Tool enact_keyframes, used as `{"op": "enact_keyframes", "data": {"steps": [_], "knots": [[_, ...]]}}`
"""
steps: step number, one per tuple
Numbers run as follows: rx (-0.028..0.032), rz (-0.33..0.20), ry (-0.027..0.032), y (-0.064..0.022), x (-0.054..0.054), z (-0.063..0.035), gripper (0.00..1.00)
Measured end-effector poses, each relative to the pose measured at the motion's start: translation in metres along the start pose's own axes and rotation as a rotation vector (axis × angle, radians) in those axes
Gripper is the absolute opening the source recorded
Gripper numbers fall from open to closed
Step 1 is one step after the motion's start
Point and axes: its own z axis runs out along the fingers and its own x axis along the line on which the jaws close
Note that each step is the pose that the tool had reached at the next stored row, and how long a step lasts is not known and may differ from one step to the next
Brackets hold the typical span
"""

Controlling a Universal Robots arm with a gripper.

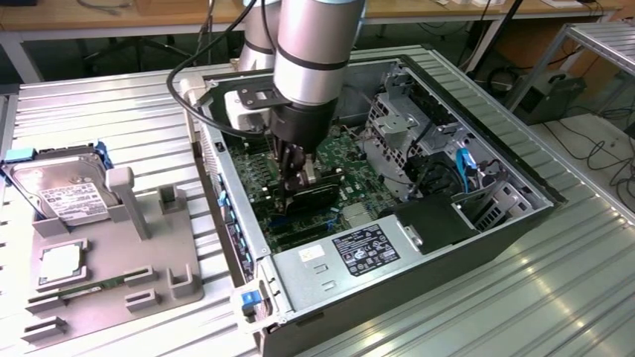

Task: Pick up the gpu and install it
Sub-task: 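Press down on the gpu until it lock into place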

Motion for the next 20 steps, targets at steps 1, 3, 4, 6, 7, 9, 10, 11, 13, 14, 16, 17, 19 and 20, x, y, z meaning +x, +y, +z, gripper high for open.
{"op": "enact_keyframes", "data": {"steps": [1, 3, 4, 6, 7, 9, 10, 11, 13, 14, 16, 17, 19, 20], "knots": [[-0.0003, 0.000, 0.0000, -0.0013, 0.000, -0.0011, 0.11], [-0.0021, 0.000, 0.0001, -0.0071, 0.000, -0.0029, 0.11], [-0.0034, 0.000, 0.0002, -0.0100, 0.000, -0.0034, 0.11], [-0.0074, 0.000, 0.0003, -0.0189, 0.000, -0.0048, 0.11], [-0.0087, 0.000, 0.0004, -0.0220, 0.000, -0.0054, 0.11], [-0.0115, 0.000, 0.0005, -0.0281, -0.001, -0.0065, 0.11], [-0.0128, 0.000, 0.0005, -0.0308, -0.001, -0.0071, 0.11], [-0.0139, -0.001, 0.0006, -0.0334, -0.001, -0.0079, 0.11], [-0.0165, -0.001, 0.0006, -0.0385, -0.001, -0.0095, 0.11], [-0.0175, -0.001, 0.0005, -0.0402, -0.001, -0.0103, 0.11], [-0.0184, -0.001, 0.0006, -0.0417, -0.001, -0.0125, 0.11], [-0.0185, -0.001, 0.0005, -0.0417, -0.001, -0.0134, 0.11], [-0.0185, -0.001, -0.0003, -0.0418, -0.001, -0.0137, 0.11], [-0.0185, -0.001, -0.0004, -0.0418, -0.001, -0.0137, 0.11]]}}
